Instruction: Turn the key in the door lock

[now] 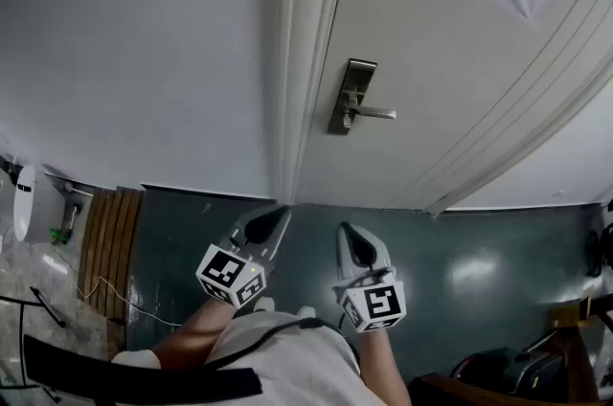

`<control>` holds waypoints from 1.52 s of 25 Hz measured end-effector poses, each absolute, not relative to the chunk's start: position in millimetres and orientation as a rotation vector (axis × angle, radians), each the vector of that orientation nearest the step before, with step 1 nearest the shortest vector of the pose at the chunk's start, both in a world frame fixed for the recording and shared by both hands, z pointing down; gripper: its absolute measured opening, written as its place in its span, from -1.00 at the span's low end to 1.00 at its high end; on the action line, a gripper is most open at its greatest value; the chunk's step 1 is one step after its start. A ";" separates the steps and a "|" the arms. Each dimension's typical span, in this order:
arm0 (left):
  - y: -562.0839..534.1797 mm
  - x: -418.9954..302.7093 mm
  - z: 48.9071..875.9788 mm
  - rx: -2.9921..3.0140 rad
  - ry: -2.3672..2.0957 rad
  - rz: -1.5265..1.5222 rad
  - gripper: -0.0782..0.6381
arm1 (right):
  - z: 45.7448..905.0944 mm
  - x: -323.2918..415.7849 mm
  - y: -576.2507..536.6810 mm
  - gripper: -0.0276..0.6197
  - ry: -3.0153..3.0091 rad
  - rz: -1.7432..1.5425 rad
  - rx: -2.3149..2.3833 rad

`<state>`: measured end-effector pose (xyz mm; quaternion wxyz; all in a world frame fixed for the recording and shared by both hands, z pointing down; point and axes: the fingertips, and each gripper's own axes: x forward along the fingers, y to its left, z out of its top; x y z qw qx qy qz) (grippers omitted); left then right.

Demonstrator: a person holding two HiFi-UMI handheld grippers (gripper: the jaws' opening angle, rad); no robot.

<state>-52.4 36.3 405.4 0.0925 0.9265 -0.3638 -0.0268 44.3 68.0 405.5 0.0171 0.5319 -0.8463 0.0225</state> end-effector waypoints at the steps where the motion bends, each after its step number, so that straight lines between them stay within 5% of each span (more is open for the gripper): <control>1: 36.3 -53.1 405.8 2.752 -1.079 -0.077 -0.77 | 405.7 43.5 67.9 -0.89 -2.631 0.070 1.653; 38: 37.9 -94.3 427.6 2.781 -0.959 -0.028 -0.77 | 424.1 9.3 75.1 -0.89 -2.561 0.185 1.772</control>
